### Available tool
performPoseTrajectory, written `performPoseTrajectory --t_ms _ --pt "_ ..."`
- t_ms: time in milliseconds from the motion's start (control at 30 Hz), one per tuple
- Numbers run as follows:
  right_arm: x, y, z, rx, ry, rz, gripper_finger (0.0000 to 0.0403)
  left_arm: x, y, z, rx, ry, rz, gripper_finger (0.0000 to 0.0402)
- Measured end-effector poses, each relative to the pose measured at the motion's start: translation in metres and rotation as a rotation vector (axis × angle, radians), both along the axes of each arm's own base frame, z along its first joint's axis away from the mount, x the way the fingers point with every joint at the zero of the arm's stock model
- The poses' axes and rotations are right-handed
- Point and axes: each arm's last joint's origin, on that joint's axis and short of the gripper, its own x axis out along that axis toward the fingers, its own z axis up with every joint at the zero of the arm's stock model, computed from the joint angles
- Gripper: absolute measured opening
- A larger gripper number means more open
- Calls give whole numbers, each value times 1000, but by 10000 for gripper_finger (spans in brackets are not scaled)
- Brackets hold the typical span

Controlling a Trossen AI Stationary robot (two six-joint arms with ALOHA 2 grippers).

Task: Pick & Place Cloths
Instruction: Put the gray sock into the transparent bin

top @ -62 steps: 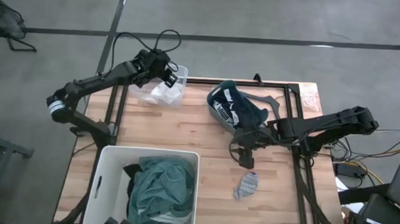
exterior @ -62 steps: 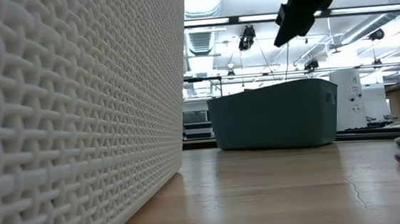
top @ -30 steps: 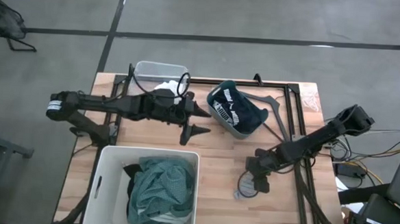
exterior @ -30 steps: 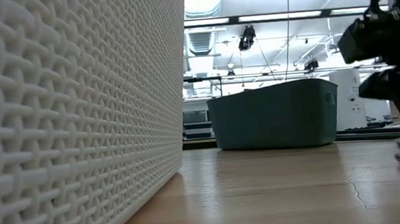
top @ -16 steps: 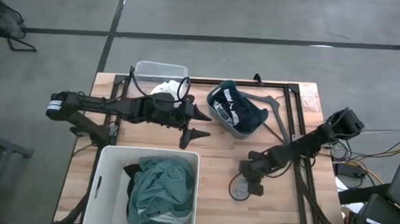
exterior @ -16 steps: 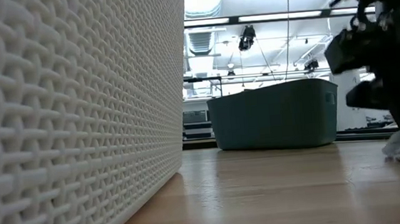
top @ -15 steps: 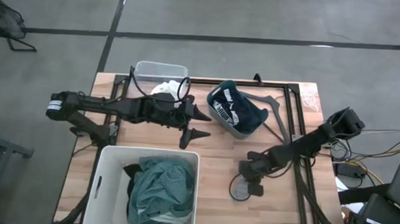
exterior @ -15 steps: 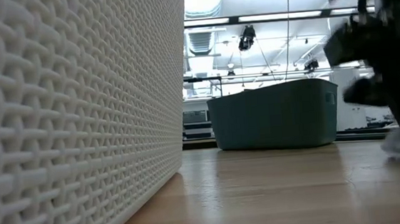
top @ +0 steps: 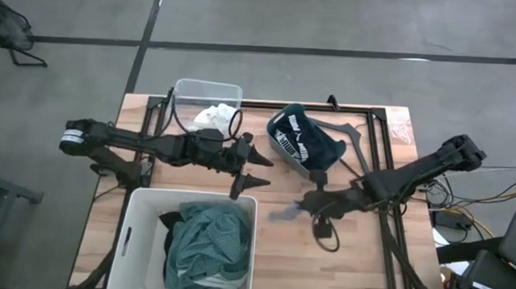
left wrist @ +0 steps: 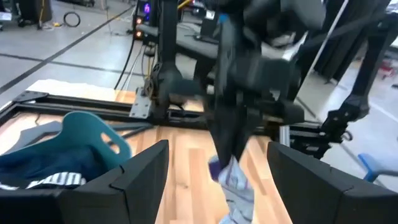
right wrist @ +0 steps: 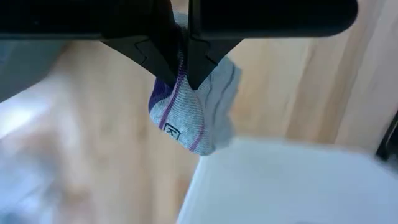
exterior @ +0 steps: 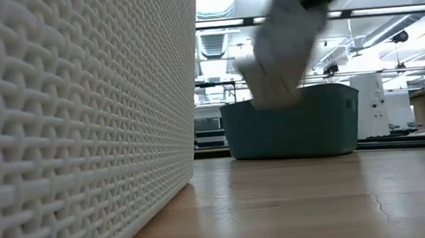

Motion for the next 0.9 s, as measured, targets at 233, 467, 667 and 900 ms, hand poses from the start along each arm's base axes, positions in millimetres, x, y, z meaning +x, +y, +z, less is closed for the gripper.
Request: performPoseTrajectory --t_ms 233,467,667,900 --pt "13 -13 49 -157 -160 -50 11 1 -4 -6 -9 -39 -12 278" --pt "35 -32 72 -202 -196 -104 12 8 -4 -14 -13 -18 -9 278" --pt "44 -37 86 -222 -226 -109 12 12 -4 -20 -33 9 6 278" --pt "46 -37 82 -226 -212 -107 12 12 -4 -20 -27 6 19 273"
